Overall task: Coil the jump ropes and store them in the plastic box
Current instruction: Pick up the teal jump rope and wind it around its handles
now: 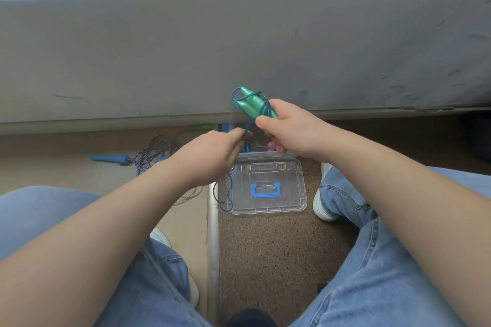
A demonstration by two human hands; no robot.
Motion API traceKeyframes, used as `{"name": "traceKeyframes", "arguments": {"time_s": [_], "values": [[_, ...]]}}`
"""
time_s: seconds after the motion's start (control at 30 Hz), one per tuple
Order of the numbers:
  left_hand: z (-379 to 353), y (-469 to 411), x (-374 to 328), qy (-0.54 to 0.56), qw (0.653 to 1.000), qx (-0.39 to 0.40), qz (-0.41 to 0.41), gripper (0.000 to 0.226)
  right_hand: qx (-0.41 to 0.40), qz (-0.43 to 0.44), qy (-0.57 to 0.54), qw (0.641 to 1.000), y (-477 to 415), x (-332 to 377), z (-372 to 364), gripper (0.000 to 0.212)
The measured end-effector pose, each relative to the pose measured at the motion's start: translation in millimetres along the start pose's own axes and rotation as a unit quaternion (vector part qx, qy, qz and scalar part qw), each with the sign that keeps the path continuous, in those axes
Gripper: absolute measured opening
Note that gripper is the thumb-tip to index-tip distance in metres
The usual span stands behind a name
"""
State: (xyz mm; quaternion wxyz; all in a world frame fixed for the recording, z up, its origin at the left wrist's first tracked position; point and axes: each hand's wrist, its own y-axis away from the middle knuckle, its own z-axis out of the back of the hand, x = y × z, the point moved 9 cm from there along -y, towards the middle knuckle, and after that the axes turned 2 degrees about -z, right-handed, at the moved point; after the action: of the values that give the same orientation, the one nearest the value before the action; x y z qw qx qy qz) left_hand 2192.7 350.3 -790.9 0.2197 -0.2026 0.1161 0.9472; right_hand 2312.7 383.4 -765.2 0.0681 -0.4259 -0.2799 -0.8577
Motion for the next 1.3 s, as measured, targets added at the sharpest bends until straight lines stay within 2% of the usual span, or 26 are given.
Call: {"name": "traceKeyframes", "arguments": {"time_s": [0.07,0.13,0.2,0.27,0.4,0.5,0.6,0.7,0.73,0.83,0.93,1.0,1.1,1.2,1.3], "values": [[5,1,-16,-0.066,0.995,-0.007,-0.071,0.031,-0.038,0.002,0.146,0.989,-2,-6,10,0.014],[21,5,-35,-0.106,0.981,-0.055,-0.152,0.040,-0.036,0.021,0.258,0.965,-2,-9,8,0.012],[41,10,-44,-0.123,0.968,-0.109,-0.192,0.040,0.007,0.043,0.311,0.949,1,-10,-5,0.014],[59,11,-36,-0.111,0.963,-0.150,-0.194,0.039,0.065,0.070,0.338,0.936,8,-6,-24,0.021],[73,6,-16,-0.009,0.978,-0.149,-0.147,0.037,0.142,0.135,0.385,0.902,27,8,-55,0.011],[62,-2,14,0.125,0.986,-0.104,-0.025,0.032,0.142,0.175,0.349,0.910,34,21,-58,0.011],[36,-3,42,0.243,0.965,-0.030,0.093,0.050,0.128,0.170,0.290,0.933,31,25,-46,0.006],[20,-3,36,0.362,0.926,-0.004,0.111,0.047,0.109,0.162,0.240,0.951,31,25,-33,0.014],[18,-4,32,0.371,0.923,-0.004,0.103,0.043,0.101,0.159,0.224,0.956,30,24,-30,0.014],[12,-8,30,0.310,0.945,-0.031,0.098,0.031,0.062,0.147,0.177,0.971,27,21,-22,0.015],[7,-8,30,0.290,0.948,-0.047,0.126,0.035,-0.011,0.123,0.101,0.987,20,18,-6,0.039],[11,-4,15,0.218,0.972,-0.042,0.075,0.036,-0.046,0.098,0.081,0.991,15,12,4,0.052],[27,2,-7,0.122,0.991,-0.037,-0.029,0.026,-0.055,0.081,0.169,0.981,8,4,7,0.050],[35,5,-20,-0.004,0.992,-0.042,-0.122,0.038,-0.002,0.052,0.257,0.965,4,-8,-3,0.048],[48,6,-20,-0.045,0.986,-0.082,-0.141,0.046,0.118,0.045,0.310,0.942,13,-16,-28,0.047]]}}
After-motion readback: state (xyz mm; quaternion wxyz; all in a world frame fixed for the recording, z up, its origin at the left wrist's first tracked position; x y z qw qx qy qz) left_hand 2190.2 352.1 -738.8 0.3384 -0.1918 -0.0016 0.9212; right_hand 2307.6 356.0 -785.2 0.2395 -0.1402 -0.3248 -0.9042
